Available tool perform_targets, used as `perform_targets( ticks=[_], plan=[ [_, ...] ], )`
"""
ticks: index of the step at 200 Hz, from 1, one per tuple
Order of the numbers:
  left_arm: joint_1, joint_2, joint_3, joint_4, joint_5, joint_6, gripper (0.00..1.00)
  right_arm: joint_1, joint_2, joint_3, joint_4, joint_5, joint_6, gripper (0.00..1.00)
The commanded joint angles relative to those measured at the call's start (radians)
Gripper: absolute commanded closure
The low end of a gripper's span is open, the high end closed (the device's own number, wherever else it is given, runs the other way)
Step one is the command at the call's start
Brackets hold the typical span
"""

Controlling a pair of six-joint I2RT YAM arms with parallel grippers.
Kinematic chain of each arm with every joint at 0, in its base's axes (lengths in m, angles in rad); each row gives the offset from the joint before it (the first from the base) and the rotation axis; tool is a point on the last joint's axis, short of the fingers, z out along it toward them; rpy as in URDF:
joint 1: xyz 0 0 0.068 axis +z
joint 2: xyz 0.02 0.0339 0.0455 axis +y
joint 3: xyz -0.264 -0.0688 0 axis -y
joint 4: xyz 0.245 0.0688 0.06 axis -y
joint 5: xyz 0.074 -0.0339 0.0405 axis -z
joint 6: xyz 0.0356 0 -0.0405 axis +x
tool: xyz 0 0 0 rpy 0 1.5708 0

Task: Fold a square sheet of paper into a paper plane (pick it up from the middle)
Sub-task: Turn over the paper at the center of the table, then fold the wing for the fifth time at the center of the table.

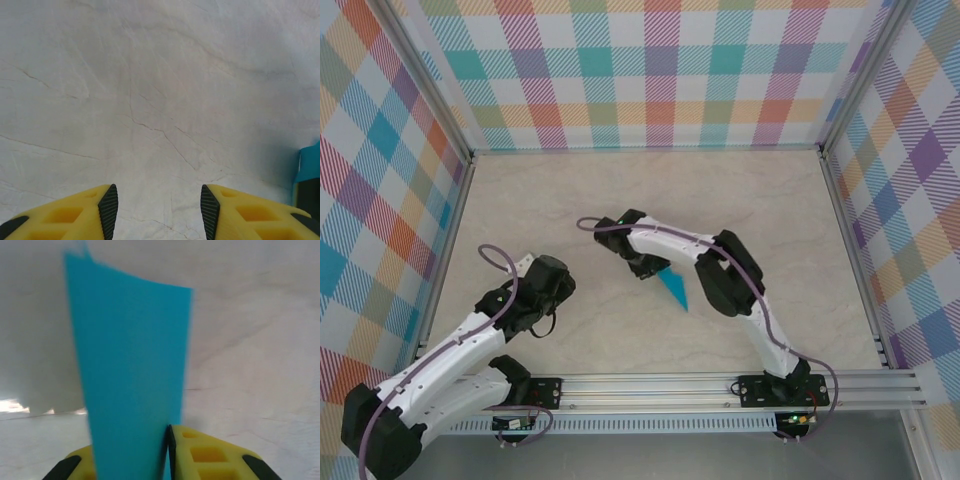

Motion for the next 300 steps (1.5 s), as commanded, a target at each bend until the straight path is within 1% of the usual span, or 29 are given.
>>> perform_targets(
  ticks=[1,9,19,29,55,66,82,89,97,102,112,115,122,134,138,141,151,167,183,192,222,270,300],
  plan=[
    [0.018,-0.026,-0.022,-0.058,-0.051,-0.031,0.50,0.045,0.017,0.084,-0.021,-0.150,0.017,0.75],
    [0.018,-0.027,-0.022,-0.060,-0.050,-0.031,0.50,0.056,0.012,0.092,0.011,-0.218,0.006,0.70],
    [0.019,-0.026,-0.024,-0.056,-0.043,-0.032,0.49,0.062,-0.018,0.071,0.069,-0.303,0.002,0.57],
    [0.019,-0.021,-0.025,-0.043,-0.031,-0.028,0.49,0.058,-0.064,0.026,0.140,-0.399,-0.014,0.47],
    [0.022,0.004,-0.020,-0.006,0.008,-0.010,0.48,0.011,-0.263,-0.159,0.297,-0.506,-0.011,0.21],
    [0.023,0.023,-0.022,0.032,0.040,0.007,0.47,-0.033,-0.369,-0.274,0.385,-0.599,-0.018,0.17],
    [0.024,0.070,-0.019,0.109,0.114,0.043,0.45,-0.105,-0.521,-0.457,0.543,-0.738,-0.007,0.14],
    [0.024,0.100,-0.012,0.141,0.148,0.058,0.45,-0.142,-0.571,-0.528,0.601,-0.806,-0.003,0.16],
    [0.024,0.144,0.000,0.170,0.193,0.077,0.45,-0.189,-0.614,-0.601,0.663,-0.900,-0.008,0.22],
    [0.024,0.173,0.007,0.191,0.224,0.087,0.45,-0.218,-0.633,-0.637,0.697,-0.957,-0.015,0.28],
    [0.024,0.236,0.021,0.244,0.290,0.104,0.45,-0.259,-0.655,-0.697,0.750,-1.040,-0.011,0.51],
    [0.024,0.255,0.025,0.259,0.312,0.109,0.45,-0.268,-0.659,-0.712,0.764,-1.062,-0.011,0.55],
    [0.025,0.305,0.036,0.298,0.364,0.118,0.44,-0.281,-0.660,-0.738,0.797,-1.123,-0.015,0.61],
    [0.022,0.388,0.061,0.336,0.430,0.127,0.44,-0.284,-0.643,-0.758,0.824,-1.180,-0.024,0.72],
    [0.021,0.412,0.068,0.336,0.447,0.127,0.44,-0.284,-0.632,-0.761,0.830,-1.195,-0.024,0.75],
    [0.021,0.431,0.074,0.371,0.460,0.127,0.44,-0.285,-0.624,-0.762,0.836,-1.203,-0.023,0.76],
    [0.021,0.484,0.084,0.409,0.498,0.129,0.44,-0.285,-0.592,-0.763,0.847,-1.211,-0.020,0.82],
    [0.019,0.547,0.099,0.434,0.520,0.116,0.44,-0.286,-0.538,-0.753,0.875,-1.239,-0.016,0.85],
    [0.018,0.582,0.104,0.450,0.527,0.106,0.44,-0.292,-0.485,-0.739,0.889,-1.224,-0.017,0.86],
    [0.018,0.597,0.102,0.462,0.532,0.099,0.43,-0.304,-0.448,-0.726,0.886,-1.221,-0.022,0.88],
    [0.019,0.638,0.106,0.497,0.555,0.084,0.42,-0.349,-0.369,-0.730,0.926,-1.249,-0.015,0.88],
    [0.019,0.691,0.131,0.508,0.563,0.081,0.40,-0.413,-0.307,-0.809,1.031,-1.306,0.022,0.88],
    [0.018,0.720,0.150,0.526,0.587,0.080,0.39,-0.451,-0.284,-0.878,1.141,-1.340,0.100,0.88]
  ],
)
